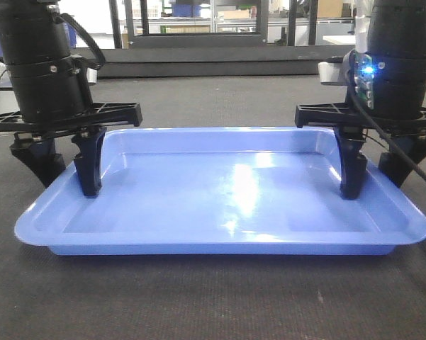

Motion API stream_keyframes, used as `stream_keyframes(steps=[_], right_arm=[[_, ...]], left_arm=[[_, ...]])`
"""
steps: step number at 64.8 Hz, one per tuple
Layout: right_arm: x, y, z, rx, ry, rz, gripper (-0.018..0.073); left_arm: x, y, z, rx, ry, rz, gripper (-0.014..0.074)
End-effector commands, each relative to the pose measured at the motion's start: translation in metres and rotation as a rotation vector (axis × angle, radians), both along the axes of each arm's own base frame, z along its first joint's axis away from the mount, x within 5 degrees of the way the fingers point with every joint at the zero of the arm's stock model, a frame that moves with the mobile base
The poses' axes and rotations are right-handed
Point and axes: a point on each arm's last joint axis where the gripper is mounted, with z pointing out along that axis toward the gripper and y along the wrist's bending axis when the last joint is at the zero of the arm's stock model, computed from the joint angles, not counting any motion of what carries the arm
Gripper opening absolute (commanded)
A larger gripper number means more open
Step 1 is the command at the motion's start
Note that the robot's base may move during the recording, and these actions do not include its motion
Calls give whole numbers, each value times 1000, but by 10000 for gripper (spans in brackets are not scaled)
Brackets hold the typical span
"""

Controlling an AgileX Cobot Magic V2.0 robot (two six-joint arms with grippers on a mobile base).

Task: Grab blue tray and place on right shelf
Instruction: 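Close both grippers on the tray's side rims, then lift the blue tray off the table with both grippers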

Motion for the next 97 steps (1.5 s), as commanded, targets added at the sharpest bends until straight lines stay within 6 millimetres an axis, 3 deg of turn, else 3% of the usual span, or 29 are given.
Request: stream_keyframes(steps=[1,34,48,59,66,83,97], right_arm=[[1,-2,24,9,-79,1,176],[4,-1,27,16,-102,0,176],[1,-1,65,31,-146,5,176],[-21,-5,103,76,-241,-44,174],[-42,0,117,95,-285,-20,167],[-92,8,111,111,-308,13,167],[-118,6,113,136,-320,13,167]], left_arm=[[-3,-1,24,-25,-55,-8,74],[-1,-1,26,-29,-74,-9,74],[-2,11,65,23,-61,34,74],[-25,13,100,58,-123,124,74],[-44,6,120,37,-168,102,74],[-88,-10,155,-2,-244,66,74],[-117,-12,144,-10,-233,32,74]])
